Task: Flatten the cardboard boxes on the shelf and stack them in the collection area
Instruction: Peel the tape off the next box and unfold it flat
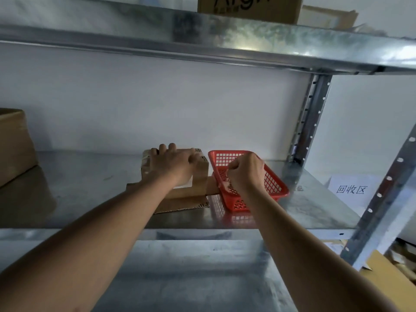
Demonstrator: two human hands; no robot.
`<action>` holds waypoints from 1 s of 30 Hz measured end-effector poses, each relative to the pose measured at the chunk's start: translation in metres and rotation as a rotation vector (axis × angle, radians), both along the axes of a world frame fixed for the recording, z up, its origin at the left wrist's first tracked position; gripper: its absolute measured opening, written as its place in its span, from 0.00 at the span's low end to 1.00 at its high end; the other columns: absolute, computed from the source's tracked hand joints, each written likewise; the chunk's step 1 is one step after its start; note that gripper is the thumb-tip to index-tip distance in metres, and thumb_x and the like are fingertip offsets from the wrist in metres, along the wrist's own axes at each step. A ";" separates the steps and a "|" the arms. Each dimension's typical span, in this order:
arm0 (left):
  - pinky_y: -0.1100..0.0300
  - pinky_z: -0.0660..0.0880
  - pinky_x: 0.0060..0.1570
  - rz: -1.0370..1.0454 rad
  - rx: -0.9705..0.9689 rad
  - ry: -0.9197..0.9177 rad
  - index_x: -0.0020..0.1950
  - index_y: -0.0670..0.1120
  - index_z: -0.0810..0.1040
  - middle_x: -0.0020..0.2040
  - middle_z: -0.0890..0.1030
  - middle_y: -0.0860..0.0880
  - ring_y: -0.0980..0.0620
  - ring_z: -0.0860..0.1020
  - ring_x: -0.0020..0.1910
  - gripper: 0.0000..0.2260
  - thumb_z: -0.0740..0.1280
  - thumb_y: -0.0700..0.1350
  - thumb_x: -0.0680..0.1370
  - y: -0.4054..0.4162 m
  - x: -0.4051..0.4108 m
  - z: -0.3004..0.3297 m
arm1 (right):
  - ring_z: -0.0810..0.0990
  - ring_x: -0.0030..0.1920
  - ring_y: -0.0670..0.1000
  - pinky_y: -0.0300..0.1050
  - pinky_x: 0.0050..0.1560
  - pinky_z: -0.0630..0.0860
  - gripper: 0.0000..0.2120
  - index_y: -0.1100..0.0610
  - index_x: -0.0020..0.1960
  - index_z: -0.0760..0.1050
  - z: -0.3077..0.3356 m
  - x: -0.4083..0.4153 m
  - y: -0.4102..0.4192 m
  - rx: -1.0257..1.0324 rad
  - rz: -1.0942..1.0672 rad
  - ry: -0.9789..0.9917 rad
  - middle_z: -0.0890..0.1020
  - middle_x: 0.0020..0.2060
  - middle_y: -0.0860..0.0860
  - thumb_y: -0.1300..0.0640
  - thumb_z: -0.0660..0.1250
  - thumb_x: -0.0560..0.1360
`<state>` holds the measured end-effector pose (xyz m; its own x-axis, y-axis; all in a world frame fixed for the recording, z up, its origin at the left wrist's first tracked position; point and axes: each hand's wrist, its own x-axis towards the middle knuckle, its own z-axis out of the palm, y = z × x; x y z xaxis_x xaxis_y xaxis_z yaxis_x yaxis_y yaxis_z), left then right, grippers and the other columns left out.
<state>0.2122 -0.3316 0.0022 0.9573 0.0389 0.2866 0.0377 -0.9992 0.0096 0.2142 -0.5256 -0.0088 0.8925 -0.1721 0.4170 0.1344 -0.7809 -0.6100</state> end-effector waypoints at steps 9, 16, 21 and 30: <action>0.43 0.61 0.71 0.280 0.011 0.252 0.82 0.56 0.63 0.78 0.63 0.39 0.34 0.60 0.75 0.27 0.46 0.62 0.85 -0.007 0.005 0.033 | 0.84 0.39 0.48 0.40 0.35 0.80 0.10 0.54 0.50 0.87 -0.002 0.008 -0.010 -0.034 0.223 -0.017 0.88 0.44 0.50 0.61 0.67 0.78; 0.48 0.76 0.63 0.314 -0.215 0.240 0.67 0.47 0.80 0.64 0.80 0.43 0.41 0.79 0.59 0.22 0.60 0.61 0.83 0.026 0.000 0.042 | 0.84 0.43 0.39 0.37 0.44 0.80 0.06 0.44 0.50 0.88 0.015 0.002 0.036 0.129 0.658 0.063 0.87 0.44 0.38 0.48 0.74 0.75; 0.51 0.76 0.48 0.357 -0.166 0.109 0.56 0.44 0.81 0.50 0.81 0.44 0.44 0.79 0.47 0.27 0.60 0.68 0.81 0.046 -0.005 0.034 | 0.82 0.52 0.44 0.45 0.54 0.82 0.15 0.42 0.56 0.85 0.016 0.002 0.046 -0.018 0.884 0.124 0.84 0.51 0.40 0.44 0.79 0.70; 0.58 0.60 0.70 -0.151 -0.483 0.153 0.75 0.54 0.76 0.80 0.68 0.50 0.45 0.66 0.78 0.17 0.63 0.52 0.85 0.073 0.005 0.020 | 0.85 0.48 0.42 0.33 0.52 0.81 0.24 0.56 0.61 0.84 -0.004 0.001 0.041 0.037 0.894 -0.092 0.85 0.57 0.49 0.61 0.83 0.67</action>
<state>0.2171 -0.2587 0.0218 0.9919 -0.0097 0.1270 -0.0696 -0.8765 0.4764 0.2154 -0.4843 -0.0127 0.6630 0.5557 0.5017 0.7322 -0.3416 -0.5892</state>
